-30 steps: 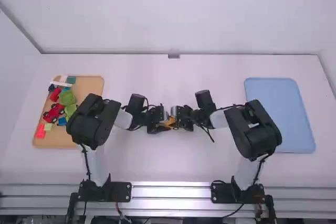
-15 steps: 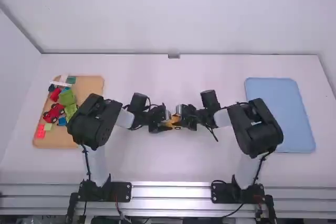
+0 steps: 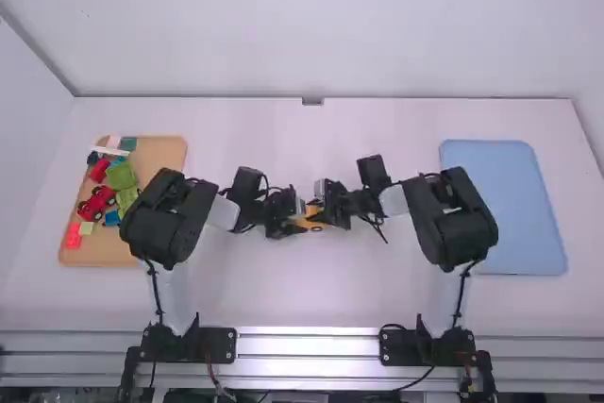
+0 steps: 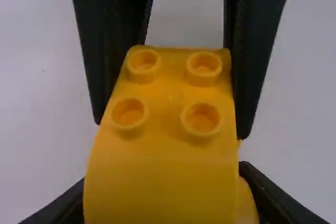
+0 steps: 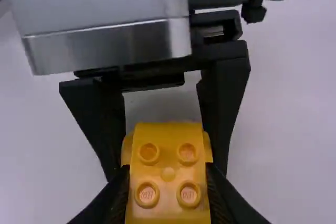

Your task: Assemble lego blocks to make yellow taxi

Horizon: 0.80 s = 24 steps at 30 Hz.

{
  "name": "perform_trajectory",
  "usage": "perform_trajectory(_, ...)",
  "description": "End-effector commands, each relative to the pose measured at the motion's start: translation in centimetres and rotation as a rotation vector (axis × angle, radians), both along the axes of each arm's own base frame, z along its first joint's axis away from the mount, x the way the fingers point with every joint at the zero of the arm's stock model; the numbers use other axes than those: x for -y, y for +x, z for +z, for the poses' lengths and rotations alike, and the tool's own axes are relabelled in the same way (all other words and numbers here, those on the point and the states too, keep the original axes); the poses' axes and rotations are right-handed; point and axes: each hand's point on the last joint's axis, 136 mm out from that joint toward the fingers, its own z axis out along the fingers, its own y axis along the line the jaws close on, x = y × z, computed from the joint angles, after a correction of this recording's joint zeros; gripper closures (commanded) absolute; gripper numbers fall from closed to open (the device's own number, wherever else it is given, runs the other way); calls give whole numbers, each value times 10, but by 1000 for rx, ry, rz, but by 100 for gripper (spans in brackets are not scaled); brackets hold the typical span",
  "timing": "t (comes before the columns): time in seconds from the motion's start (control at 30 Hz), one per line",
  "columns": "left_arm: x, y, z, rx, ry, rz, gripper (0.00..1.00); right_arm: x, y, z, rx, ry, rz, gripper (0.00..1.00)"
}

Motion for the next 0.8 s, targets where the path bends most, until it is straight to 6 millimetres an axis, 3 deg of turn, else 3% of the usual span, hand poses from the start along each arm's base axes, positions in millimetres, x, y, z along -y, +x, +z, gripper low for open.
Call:
perform_trajectory(0.0,1,-4,-5,-18,1,-10,80,16,-19,-52,-66,-167,-16,100)
perform_trajectory(0.43,4,5,2,-20,-17,14,82,16,-17,-75,-34,-401,-117,100)
perform_trajectory(0.77,4,6,3,-20,-20,11,81,15,-20,-79,31,-385,-144,100)
